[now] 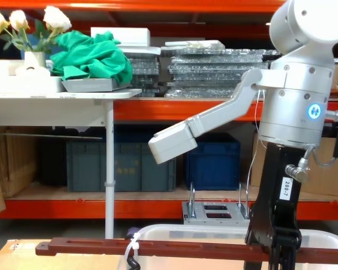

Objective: Use one hand to grasp the basket and place it at the designated location.

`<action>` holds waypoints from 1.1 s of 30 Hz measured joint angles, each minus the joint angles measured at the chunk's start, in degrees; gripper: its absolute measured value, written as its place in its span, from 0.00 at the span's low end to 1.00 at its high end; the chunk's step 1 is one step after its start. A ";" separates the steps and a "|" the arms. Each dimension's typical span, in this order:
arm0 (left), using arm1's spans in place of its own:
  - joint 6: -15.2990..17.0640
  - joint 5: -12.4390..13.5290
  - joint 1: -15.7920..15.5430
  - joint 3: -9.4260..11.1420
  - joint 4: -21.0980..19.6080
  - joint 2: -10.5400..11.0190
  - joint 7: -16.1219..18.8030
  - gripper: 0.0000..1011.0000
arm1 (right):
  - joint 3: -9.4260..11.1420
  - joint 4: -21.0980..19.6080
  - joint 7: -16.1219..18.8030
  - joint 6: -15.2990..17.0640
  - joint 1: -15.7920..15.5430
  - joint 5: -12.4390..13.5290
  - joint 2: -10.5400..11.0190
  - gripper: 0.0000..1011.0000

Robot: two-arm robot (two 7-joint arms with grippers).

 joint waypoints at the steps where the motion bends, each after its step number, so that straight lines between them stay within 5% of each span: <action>1: 0.00 0.00 0.00 0.00 0.00 0.00 0.00 0.00 | -0.10 0.12 0.04 0.00 0.04 -0.03 -0.16 0.99; 16: 0.00 0.00 0.00 0.00 0.00 0.00 0.00 0.00 | -0.45 0.19 0.30 1.16 0.37 -0.44 -0.56 0.98; 33: 0.00 0.00 0.00 0.00 0.00 0.00 0.00 0.00 | -0.37 0.22 0.30 0.97 0.37 -0.52 -0.53 0.52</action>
